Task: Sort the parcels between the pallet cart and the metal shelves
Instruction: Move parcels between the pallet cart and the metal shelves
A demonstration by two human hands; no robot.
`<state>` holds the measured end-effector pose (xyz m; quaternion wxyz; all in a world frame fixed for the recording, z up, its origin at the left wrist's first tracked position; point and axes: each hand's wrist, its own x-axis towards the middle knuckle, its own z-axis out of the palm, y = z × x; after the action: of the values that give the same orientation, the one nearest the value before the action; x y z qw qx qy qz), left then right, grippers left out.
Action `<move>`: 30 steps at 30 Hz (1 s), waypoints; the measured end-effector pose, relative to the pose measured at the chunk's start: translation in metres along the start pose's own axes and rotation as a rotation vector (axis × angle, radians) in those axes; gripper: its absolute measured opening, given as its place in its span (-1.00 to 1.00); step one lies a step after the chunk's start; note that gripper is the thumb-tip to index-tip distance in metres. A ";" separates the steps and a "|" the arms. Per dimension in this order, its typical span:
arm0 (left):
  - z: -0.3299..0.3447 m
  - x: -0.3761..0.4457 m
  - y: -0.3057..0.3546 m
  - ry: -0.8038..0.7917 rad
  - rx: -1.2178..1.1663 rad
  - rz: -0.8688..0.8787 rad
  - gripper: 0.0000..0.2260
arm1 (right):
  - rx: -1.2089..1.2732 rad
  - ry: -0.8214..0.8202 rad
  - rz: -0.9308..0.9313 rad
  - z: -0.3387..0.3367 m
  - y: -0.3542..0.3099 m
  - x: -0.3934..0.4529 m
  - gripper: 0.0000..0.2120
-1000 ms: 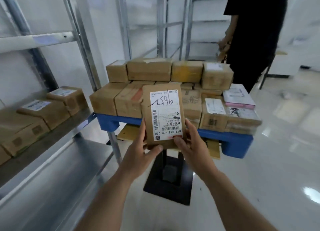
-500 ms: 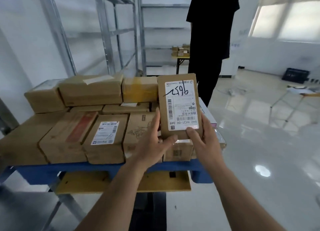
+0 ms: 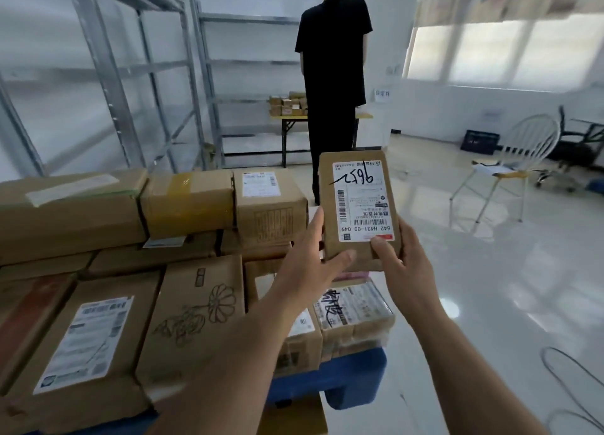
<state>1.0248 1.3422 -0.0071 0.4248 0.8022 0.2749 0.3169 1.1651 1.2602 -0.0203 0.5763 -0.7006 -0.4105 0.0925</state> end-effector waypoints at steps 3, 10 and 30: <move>0.013 0.019 -0.011 0.040 0.030 -0.033 -0.29 | -0.030 -0.025 0.017 0.000 0.014 0.019 -0.56; 0.027 0.054 -0.025 0.101 0.083 -0.129 -0.38 | -0.058 -0.147 0.071 0.014 0.042 0.068 -0.49; -0.015 0.097 -0.038 0.397 1.037 -0.176 -0.54 | -0.042 -0.457 0.030 0.056 0.075 0.152 -0.46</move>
<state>1.0701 1.4377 -0.0064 -0.0603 0.8049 0.5355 0.2486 1.2643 1.4049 -0.0527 0.4522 -0.6794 -0.5216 0.2487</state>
